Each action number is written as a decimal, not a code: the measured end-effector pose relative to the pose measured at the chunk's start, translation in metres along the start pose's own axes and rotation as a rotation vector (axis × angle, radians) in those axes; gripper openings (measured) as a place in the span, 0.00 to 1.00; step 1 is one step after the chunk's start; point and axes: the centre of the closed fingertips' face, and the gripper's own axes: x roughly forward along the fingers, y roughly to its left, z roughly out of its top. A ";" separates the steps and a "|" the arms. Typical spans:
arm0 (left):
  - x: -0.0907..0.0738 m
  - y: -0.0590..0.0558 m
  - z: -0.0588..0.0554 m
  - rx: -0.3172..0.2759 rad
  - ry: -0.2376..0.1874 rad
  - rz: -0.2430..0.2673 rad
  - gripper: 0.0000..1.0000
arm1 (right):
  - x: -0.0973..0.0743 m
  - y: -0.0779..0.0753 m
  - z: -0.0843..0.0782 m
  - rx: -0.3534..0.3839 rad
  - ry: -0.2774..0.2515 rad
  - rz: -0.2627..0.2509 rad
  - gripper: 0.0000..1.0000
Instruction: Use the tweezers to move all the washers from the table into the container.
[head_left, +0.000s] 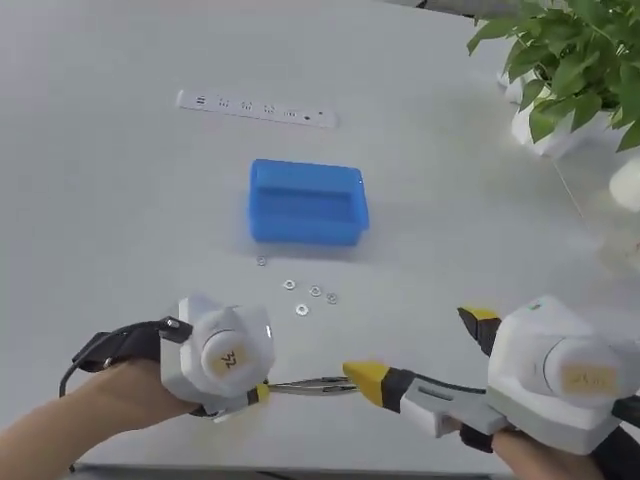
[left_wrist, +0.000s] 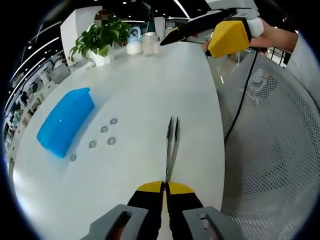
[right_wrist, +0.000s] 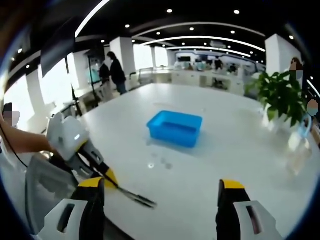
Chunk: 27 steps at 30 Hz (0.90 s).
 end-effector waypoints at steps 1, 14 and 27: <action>0.000 0.000 0.000 0.005 0.000 -0.004 0.00 | 0.001 0.001 0.000 -0.002 0.002 0.005 0.93; -0.019 -0.001 0.010 0.032 0.004 -0.002 0.00 | 0.005 0.011 0.003 -0.008 0.009 0.053 0.88; -0.055 0.008 0.050 0.019 -0.092 0.033 0.00 | 0.010 0.035 -0.013 0.037 0.067 0.169 0.62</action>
